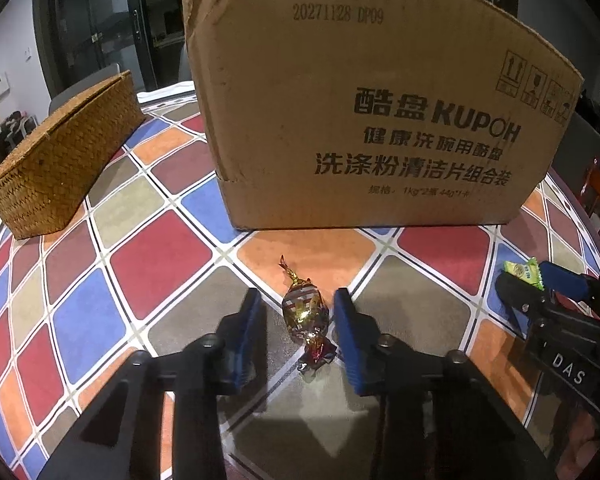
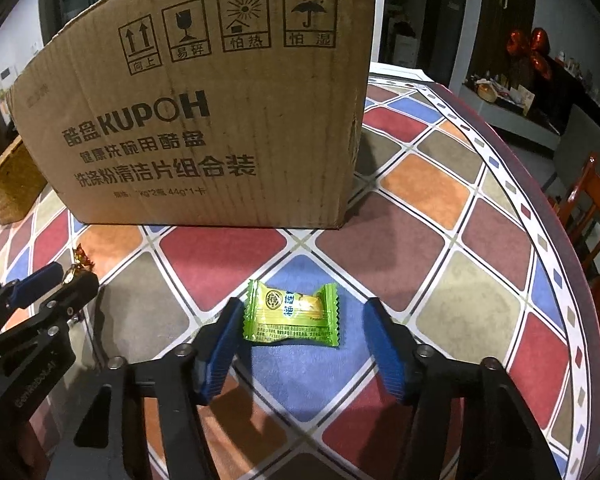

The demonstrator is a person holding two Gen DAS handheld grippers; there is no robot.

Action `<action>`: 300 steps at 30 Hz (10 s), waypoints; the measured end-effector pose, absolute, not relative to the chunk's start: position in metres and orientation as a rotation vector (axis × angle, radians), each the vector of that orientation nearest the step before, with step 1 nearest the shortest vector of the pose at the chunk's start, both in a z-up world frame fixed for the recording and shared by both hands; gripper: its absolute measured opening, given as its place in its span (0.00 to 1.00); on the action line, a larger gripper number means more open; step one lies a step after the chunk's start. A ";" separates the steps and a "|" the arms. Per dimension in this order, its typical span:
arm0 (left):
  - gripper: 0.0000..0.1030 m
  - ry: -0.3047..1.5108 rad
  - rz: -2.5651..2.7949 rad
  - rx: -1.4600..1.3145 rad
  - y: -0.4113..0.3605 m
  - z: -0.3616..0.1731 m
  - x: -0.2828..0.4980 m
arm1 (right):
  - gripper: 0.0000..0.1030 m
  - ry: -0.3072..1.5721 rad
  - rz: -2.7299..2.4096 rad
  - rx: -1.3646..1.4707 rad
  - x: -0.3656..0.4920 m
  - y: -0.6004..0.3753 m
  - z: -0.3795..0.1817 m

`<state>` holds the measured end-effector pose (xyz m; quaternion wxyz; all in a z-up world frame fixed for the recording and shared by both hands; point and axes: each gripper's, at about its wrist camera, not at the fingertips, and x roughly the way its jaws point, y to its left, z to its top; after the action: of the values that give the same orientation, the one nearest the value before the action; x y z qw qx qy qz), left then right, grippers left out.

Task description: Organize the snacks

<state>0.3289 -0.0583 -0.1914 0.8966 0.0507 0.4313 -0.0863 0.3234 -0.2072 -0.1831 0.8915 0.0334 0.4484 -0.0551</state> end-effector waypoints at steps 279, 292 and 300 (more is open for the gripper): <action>0.99 0.483 -0.093 0.061 -0.002 0.011 0.056 | 0.84 0.493 -0.142 0.045 0.061 -0.190 0.003; 0.99 0.481 -0.091 0.062 -0.002 0.012 0.056 | 0.84 0.493 -0.141 0.047 0.061 -0.190 0.002; 0.99 0.479 -0.089 0.064 -0.001 0.013 0.056 | 0.84 0.491 -0.141 0.047 0.060 -0.190 0.002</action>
<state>0.0562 -0.0012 0.0130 0.9700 0.0316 0.2371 -0.0441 0.0603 -0.1902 0.0021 0.9673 0.0233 0.2428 -0.0698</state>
